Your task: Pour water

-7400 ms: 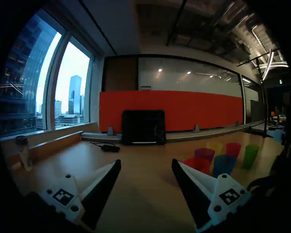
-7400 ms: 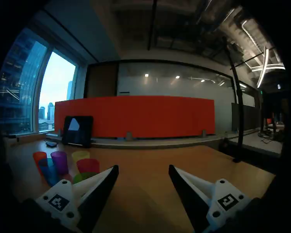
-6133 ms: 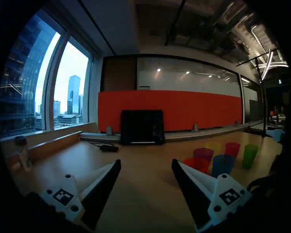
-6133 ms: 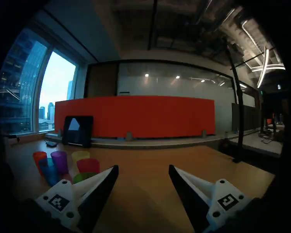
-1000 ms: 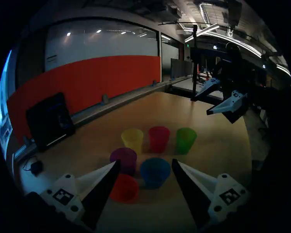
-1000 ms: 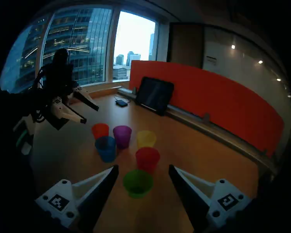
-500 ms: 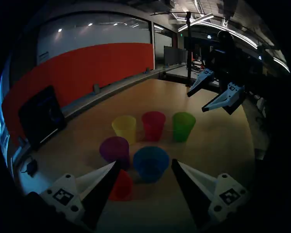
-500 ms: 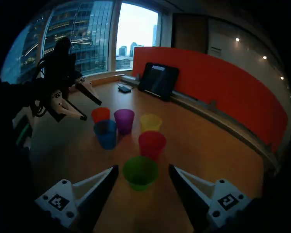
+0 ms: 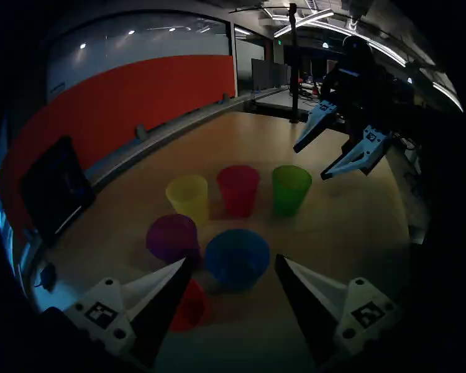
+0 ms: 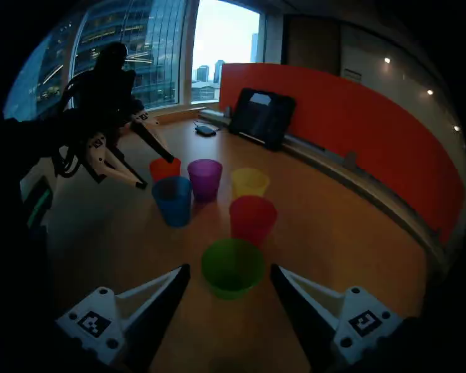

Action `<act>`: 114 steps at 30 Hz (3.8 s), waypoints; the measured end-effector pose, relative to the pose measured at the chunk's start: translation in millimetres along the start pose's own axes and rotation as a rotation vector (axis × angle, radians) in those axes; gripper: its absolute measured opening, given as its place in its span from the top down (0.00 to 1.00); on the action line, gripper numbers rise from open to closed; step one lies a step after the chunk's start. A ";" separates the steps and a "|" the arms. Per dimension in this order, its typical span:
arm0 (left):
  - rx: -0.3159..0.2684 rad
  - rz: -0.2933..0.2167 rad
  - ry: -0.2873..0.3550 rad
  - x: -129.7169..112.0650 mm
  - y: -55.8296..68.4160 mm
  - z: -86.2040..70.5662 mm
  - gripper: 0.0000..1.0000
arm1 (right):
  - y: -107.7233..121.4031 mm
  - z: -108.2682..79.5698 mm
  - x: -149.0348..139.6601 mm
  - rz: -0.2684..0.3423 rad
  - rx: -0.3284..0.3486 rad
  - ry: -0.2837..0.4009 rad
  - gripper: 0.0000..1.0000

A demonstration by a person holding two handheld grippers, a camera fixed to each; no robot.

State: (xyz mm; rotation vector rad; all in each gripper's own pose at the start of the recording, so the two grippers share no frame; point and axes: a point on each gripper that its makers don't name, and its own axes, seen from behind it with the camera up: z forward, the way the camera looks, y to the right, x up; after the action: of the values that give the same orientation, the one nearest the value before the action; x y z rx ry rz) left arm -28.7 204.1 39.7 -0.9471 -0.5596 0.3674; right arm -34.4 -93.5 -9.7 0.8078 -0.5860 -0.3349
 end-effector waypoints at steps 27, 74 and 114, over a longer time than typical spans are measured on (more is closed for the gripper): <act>-0.026 0.045 -0.100 -9.1 0.2 36.9 0.03 | 5.3 18.1 -19.0 -0.003 0.005 -0.046 0.00; -0.009 0.078 -0.119 -12.6 6.6 57.1 0.11 | 6.1 50.5 -24.0 0.000 0.028 -0.054 0.00; 0.171 -0.009 0.223 70.5 2.7 -65.3 0.10 | -23.5 -24.6 97.0 -0.023 -0.033 0.255 0.07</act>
State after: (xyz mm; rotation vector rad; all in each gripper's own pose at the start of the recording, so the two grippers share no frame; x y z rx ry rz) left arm 66.6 199.7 27.6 -0.8075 -0.3233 0.2923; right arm 55.9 -142.3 -5.9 0.8111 -0.3315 -0.2571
